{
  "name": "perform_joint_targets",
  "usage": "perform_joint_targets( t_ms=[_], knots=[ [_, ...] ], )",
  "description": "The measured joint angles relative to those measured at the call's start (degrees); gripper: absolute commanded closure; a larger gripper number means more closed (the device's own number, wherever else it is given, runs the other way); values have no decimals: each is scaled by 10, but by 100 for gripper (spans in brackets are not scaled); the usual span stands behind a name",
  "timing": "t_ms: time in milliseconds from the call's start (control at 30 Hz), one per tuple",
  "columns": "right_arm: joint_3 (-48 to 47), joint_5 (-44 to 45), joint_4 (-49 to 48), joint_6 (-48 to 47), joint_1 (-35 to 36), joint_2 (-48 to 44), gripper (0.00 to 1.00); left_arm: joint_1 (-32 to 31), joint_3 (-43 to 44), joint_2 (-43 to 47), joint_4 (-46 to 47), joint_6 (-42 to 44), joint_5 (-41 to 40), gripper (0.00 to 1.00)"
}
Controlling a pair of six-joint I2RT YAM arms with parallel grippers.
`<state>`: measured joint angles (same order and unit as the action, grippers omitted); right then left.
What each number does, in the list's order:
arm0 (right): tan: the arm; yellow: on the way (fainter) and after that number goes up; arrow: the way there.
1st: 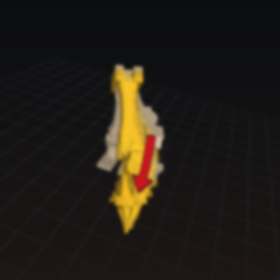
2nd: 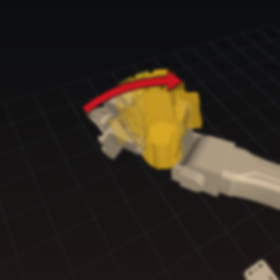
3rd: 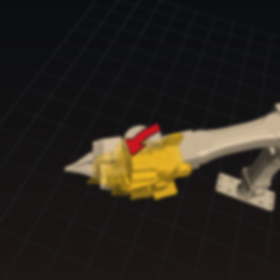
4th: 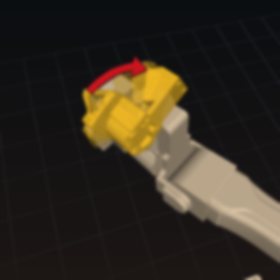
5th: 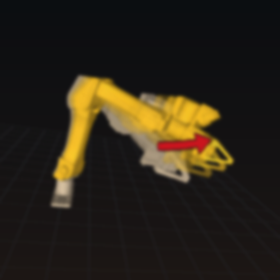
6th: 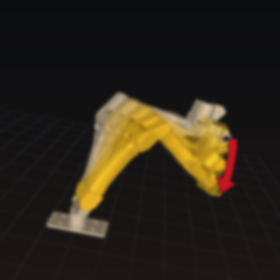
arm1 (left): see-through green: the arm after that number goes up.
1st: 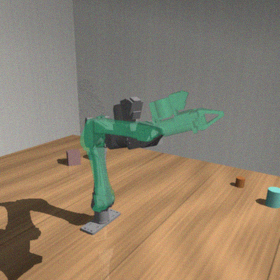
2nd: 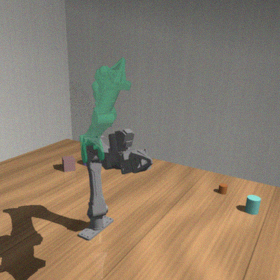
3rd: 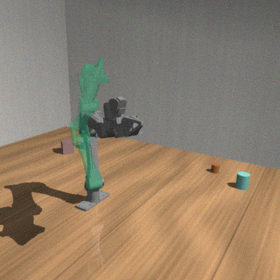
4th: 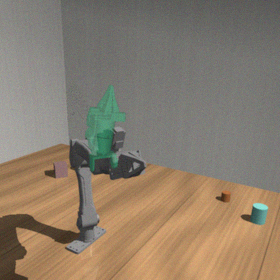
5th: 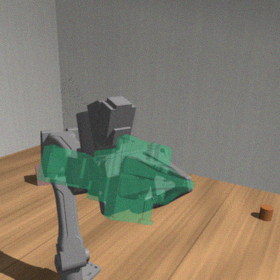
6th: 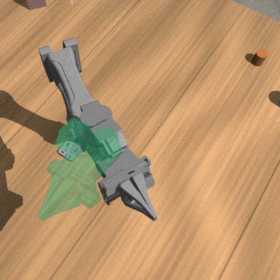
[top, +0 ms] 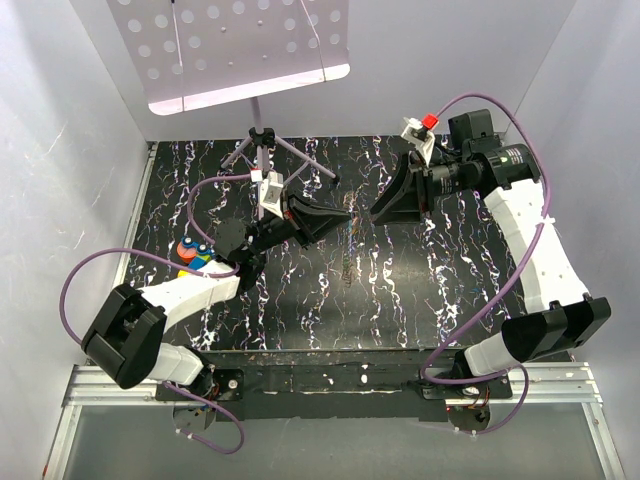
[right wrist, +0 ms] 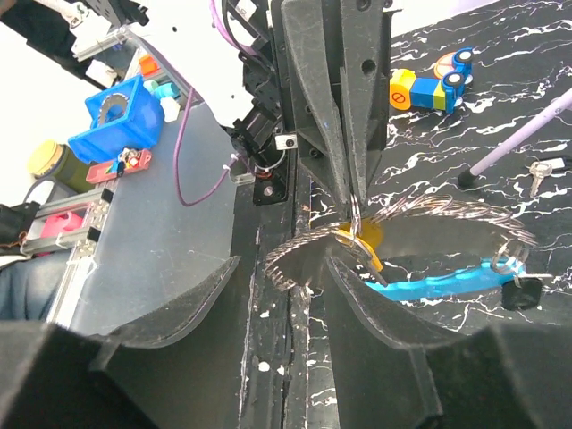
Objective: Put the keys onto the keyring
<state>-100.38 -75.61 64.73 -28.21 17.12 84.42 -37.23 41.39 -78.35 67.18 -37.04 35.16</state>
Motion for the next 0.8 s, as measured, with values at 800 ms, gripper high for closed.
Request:
perform_joint_targets(
  t_ms=[800],
  knots=[
    [102, -54, -94, 52, -52, -58, 51, 0, -1, 10, -71, 43, -3, 100]
  ],
)
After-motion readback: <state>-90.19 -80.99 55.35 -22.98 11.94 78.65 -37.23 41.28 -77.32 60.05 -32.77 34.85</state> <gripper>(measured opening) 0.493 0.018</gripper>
